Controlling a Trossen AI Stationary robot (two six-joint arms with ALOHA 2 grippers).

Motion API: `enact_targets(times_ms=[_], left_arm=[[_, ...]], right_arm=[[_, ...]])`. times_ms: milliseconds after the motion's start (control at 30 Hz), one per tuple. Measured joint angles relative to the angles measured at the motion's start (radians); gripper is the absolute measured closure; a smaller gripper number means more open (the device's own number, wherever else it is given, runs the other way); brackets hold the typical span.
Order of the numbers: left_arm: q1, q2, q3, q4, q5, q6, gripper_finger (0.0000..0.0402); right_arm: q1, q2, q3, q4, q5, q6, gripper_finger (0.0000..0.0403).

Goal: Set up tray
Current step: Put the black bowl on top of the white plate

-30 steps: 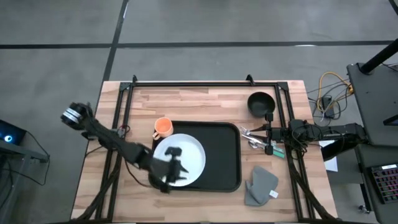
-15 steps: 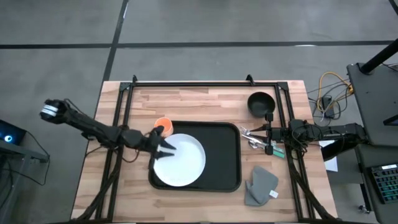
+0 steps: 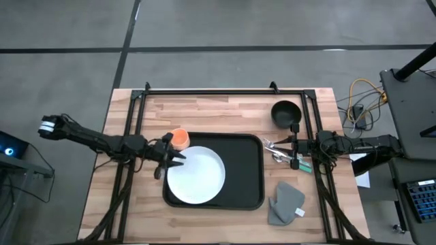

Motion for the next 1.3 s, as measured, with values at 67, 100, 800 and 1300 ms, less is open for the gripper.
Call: enact_targets(times_ms=[67,100,800,1300], left_arm=[[0.000,-0.045,-0.023,0.001,-0.003,0.001,0.0300],[0.000,-0.070,-0.034,0.000,-0.003,0.005,0.0300],[0.000,-0.650,-0.133,-0.300,-0.005,0.105,0.0300],[-0.002,-0.696,-0.136,-0.394,-0.003,0.182,0.0300]], right_arm=[[0.000,0.000,0.000,0.000,0.000,0.000,0.0335],[0.000,0.000,0.000,0.000,0.000,0.000,0.0335],[0.000,0.000,0.000,0.000,0.000,0.000,0.0335],[0.000,0.000,0.000,0.001,0.000,0.000,0.0335]])
